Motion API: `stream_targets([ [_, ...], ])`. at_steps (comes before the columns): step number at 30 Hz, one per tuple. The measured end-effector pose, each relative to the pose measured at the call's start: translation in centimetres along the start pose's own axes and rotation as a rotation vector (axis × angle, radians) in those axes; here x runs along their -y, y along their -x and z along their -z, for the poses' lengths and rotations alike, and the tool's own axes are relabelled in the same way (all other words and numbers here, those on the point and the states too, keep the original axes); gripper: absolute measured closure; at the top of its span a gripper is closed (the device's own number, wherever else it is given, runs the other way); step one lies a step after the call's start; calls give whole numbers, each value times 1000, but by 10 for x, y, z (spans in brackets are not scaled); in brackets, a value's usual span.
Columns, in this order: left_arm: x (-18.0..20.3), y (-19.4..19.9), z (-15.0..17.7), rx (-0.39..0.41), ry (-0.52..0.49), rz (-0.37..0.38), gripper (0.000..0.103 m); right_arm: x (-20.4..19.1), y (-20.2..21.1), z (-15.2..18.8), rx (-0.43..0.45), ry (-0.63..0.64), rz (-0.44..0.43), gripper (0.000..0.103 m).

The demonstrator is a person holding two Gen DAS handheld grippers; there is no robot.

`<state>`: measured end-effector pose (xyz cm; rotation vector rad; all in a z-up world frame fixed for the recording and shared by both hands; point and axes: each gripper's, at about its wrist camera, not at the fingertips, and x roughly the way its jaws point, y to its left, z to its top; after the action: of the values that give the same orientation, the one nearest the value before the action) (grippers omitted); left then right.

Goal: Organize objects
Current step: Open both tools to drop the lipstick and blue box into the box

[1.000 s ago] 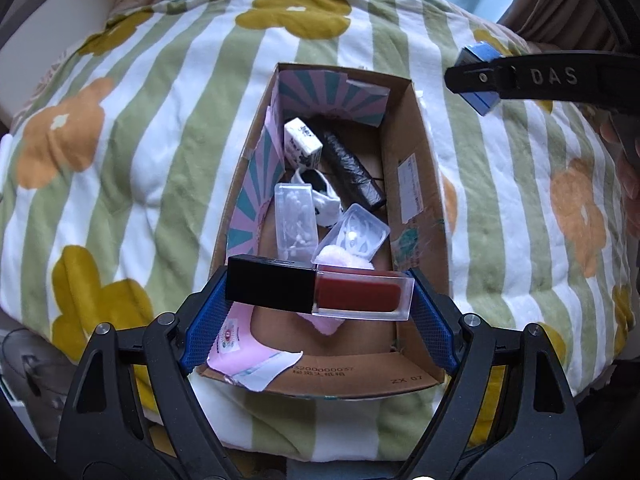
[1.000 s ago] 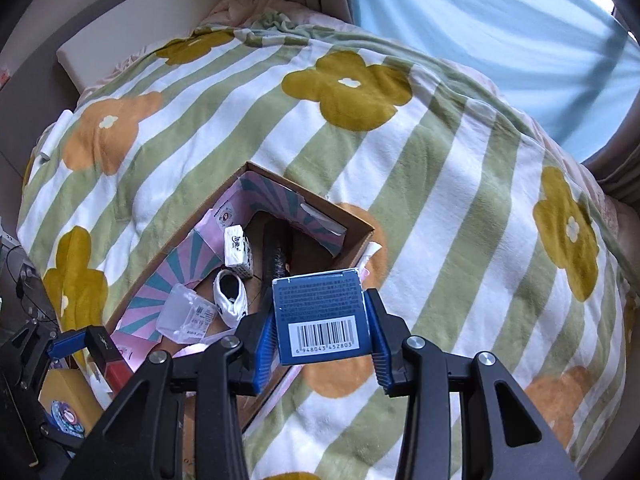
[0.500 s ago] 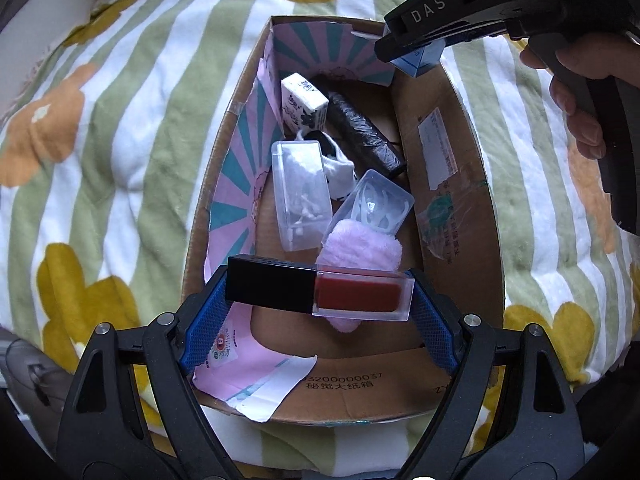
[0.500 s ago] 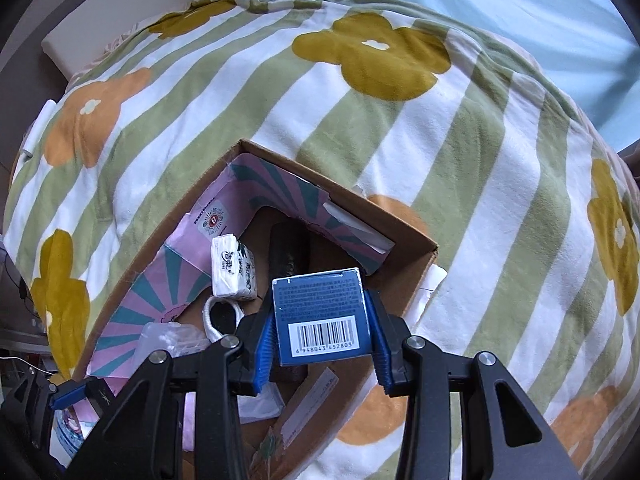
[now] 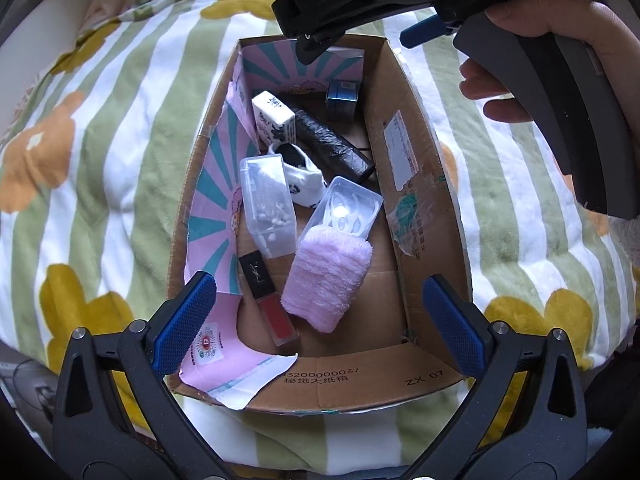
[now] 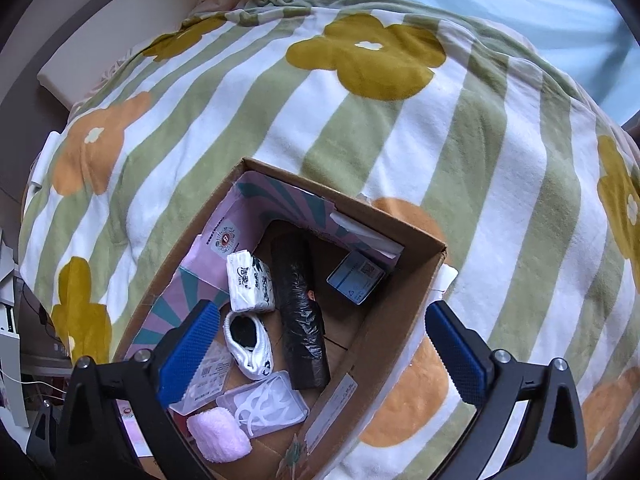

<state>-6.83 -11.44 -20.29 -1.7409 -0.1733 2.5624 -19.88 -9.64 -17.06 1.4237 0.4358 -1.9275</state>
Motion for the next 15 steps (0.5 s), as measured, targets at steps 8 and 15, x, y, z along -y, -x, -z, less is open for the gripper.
stream_targets([
  [8,-2,15,-4,37,19,-6,1,0,21,4,34,-2,10,1],
  [15,5,50,-19,86,20,-11,1,2,64,12,45,-13,26,1],
])
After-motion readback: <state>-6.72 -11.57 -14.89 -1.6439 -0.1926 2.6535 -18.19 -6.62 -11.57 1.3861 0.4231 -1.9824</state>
